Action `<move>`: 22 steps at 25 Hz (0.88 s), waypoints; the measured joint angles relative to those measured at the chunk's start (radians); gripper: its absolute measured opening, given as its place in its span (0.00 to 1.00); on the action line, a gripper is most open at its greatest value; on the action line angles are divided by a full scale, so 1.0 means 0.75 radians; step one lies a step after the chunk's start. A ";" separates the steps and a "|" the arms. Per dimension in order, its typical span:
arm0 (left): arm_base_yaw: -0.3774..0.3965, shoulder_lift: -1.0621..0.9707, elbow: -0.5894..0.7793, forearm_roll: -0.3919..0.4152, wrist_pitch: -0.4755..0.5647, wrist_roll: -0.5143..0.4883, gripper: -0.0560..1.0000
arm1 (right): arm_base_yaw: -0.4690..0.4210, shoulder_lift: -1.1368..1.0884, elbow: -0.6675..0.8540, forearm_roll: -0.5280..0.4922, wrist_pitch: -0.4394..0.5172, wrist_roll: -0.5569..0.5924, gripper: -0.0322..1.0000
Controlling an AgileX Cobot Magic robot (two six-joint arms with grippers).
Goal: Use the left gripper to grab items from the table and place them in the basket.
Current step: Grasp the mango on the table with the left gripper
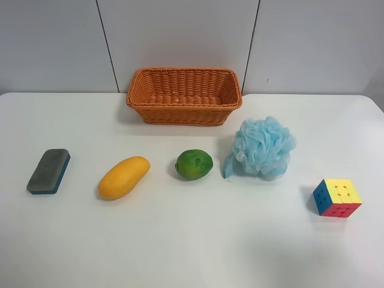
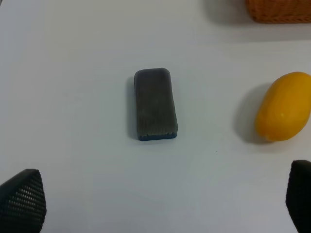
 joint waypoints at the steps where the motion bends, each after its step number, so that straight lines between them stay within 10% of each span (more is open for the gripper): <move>1: 0.000 0.000 0.000 0.000 0.000 0.000 0.99 | 0.000 0.000 0.000 0.000 0.000 0.000 0.99; 22: 0.000 0.138 -0.087 0.000 0.039 0.002 0.99 | 0.000 0.000 0.000 0.000 0.000 0.000 0.99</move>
